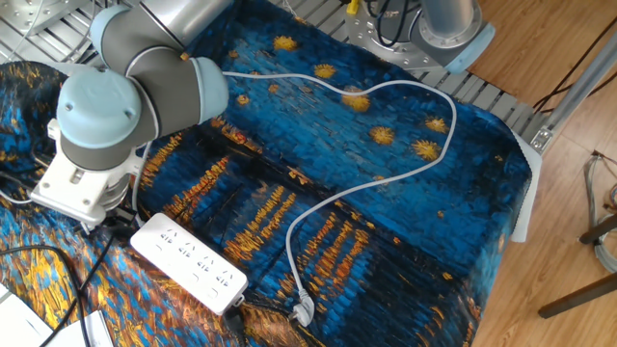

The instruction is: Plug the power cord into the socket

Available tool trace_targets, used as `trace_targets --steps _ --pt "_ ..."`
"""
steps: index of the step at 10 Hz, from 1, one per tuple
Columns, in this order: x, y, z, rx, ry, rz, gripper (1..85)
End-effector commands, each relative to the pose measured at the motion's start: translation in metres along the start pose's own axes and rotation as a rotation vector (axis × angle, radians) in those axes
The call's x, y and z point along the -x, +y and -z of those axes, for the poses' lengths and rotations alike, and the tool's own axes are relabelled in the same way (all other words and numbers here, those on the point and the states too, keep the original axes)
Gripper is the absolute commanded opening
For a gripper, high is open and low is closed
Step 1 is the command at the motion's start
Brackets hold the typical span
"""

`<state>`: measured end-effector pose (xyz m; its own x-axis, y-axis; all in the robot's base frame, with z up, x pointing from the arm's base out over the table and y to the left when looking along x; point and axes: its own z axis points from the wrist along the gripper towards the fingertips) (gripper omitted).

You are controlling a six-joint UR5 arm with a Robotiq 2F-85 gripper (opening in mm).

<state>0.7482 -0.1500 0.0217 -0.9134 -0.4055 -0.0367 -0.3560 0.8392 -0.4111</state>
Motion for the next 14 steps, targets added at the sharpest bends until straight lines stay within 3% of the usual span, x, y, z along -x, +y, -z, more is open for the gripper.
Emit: trace_targets --steps 1,9,14 --pt "0.001 0.000 -0.004 -0.003 -0.008 -0.012 33.0" --pt "0.001 0.010 -0.011 -0.006 -0.013 -0.027 33.0" --pt "0.007 -0.002 -0.014 -0.018 -0.015 -0.014 32.3"
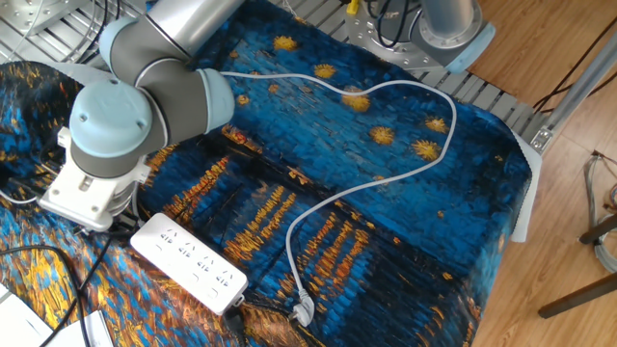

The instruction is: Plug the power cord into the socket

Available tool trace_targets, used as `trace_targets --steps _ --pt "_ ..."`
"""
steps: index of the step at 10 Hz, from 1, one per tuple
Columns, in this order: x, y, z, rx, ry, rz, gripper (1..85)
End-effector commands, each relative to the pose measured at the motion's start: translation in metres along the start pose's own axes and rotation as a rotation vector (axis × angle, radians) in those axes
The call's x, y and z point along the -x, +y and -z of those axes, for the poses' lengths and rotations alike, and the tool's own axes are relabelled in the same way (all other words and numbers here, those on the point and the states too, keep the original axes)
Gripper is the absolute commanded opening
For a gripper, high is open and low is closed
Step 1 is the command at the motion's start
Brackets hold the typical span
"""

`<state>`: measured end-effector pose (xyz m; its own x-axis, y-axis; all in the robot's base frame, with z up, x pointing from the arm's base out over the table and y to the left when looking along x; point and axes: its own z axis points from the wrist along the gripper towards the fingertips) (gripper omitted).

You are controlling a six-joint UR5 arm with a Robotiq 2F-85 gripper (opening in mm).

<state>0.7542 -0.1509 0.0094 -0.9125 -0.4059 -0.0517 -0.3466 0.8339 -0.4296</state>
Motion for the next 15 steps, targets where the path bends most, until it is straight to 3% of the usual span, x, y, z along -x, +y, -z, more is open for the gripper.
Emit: trace_targets --steps 1,9,11,15 --pt "0.004 -0.005 -0.003 0.005 -0.003 -0.009 32.3" --pt "0.005 -0.028 -0.012 -0.004 0.008 0.027 31.0" --pt "0.000 -0.035 -0.006 0.017 0.024 0.041 30.3" --pt "-0.003 -0.055 -0.017 0.072 0.024 0.079 29.3"
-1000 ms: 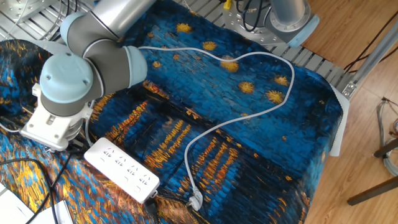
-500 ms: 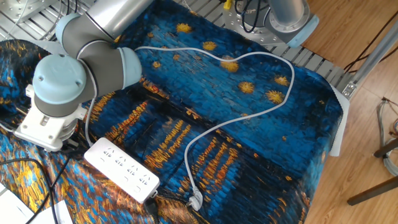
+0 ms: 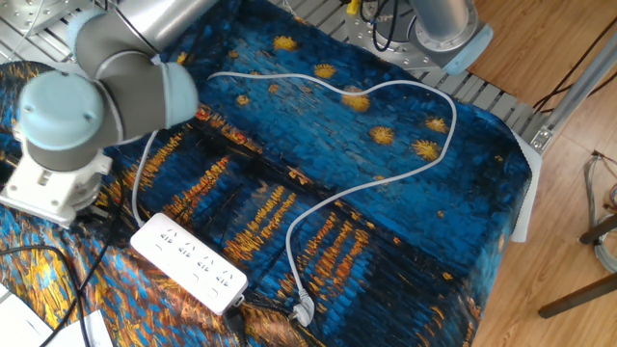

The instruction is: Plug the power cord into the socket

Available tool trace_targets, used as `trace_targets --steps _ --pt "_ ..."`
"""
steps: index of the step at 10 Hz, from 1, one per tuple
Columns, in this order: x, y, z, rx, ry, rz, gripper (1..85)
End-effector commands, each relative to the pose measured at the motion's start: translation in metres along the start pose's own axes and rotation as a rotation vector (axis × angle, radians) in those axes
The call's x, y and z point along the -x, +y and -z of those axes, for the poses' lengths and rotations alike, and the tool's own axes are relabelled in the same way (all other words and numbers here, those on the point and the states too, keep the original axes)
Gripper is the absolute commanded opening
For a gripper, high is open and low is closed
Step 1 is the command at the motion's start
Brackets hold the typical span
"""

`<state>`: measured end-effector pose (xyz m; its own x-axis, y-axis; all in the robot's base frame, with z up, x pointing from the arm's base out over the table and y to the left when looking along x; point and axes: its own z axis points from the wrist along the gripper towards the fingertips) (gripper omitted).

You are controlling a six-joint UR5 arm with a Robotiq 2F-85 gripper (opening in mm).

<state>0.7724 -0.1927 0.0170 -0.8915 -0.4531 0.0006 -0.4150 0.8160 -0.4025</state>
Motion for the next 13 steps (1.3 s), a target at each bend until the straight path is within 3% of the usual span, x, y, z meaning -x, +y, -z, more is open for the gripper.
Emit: trace_targets --steps 1,2,4,8,13 --pt "-0.0052 -0.0109 -0.0026 0.051 -0.001 0.009 28.3" --pt "-0.0084 -0.0115 0.0000 0.056 0.006 0.009 23.0" --pt "-0.0121 -0.0096 -0.0003 0.095 -0.006 -0.001 22.3" --pt "-0.0117 -0.0156 -0.0069 0.089 -0.027 0.006 22.3" --pt "-0.0094 -0.0095 -0.0071 0.127 -0.051 -0.004 23.7"
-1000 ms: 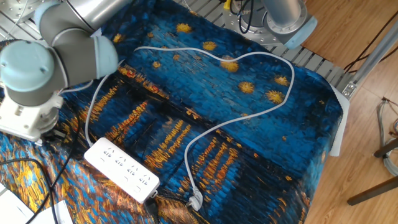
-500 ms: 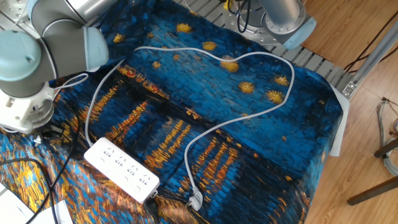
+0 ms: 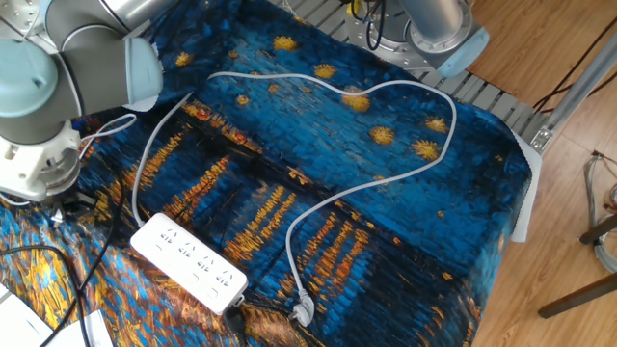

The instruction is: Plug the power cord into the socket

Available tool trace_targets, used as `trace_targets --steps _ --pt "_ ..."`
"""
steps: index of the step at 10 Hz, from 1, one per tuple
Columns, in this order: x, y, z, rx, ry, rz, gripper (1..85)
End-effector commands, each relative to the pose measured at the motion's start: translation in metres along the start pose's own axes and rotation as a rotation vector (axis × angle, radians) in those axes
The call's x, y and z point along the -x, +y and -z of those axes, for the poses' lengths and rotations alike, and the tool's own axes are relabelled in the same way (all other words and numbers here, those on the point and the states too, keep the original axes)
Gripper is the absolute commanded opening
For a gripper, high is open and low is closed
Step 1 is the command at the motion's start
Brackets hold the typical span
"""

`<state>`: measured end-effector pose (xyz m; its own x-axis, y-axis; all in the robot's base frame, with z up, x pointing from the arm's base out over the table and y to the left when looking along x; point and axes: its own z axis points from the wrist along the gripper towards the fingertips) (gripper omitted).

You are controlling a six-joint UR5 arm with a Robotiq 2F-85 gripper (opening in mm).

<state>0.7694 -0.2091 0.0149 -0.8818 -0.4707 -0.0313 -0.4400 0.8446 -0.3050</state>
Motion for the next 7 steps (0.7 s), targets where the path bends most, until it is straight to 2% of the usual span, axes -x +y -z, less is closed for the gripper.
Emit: trace_targets --steps 1,7 --pt "0.0004 0.0020 -0.0001 0.024 -0.015 -0.012 23.7" --pt "0.0006 0.0031 -0.0022 0.031 -0.022 -0.006 23.7"
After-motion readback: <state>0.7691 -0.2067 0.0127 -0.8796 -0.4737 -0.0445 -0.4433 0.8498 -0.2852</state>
